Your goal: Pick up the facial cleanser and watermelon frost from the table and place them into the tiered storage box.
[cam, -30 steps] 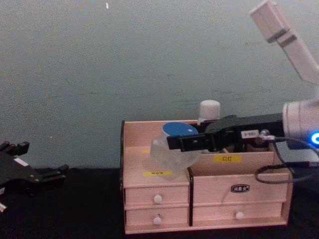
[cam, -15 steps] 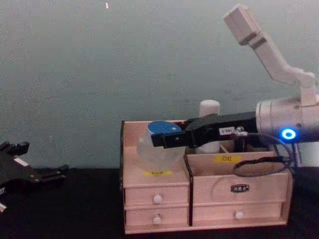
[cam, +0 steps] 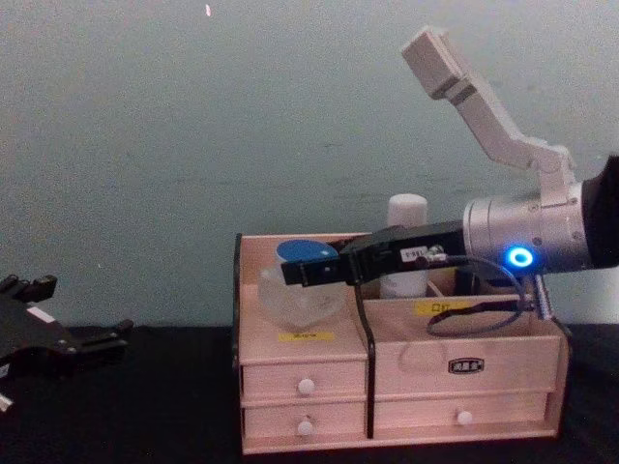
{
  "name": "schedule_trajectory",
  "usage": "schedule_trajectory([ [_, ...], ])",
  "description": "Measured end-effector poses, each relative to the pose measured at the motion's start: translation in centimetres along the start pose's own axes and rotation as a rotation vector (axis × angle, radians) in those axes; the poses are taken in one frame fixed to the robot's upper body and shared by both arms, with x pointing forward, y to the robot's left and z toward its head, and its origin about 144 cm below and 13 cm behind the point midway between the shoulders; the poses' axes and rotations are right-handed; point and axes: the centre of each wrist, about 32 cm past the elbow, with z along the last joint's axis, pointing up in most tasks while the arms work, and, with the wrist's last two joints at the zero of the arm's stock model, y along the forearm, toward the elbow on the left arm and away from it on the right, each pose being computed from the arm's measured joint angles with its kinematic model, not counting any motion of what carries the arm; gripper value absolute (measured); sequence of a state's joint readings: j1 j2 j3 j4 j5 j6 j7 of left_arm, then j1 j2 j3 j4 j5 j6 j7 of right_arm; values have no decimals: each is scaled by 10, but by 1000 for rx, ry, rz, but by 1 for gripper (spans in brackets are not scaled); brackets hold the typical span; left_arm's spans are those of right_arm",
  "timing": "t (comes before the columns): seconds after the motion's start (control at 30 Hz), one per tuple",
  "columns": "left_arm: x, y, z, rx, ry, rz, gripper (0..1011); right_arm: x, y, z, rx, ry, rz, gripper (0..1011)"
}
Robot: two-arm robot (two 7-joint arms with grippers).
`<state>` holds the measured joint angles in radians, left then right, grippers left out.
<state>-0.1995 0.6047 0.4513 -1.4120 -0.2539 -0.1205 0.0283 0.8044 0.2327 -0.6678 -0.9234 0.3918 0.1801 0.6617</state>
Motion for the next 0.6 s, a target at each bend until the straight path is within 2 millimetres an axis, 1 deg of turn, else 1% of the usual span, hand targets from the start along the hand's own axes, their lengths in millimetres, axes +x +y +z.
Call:
schedule_trajectory([
  [0.6, 0, 0, 0, 0, 0, 0, 1001, 7, 15, -2, -12, 38, -23, 724],
])
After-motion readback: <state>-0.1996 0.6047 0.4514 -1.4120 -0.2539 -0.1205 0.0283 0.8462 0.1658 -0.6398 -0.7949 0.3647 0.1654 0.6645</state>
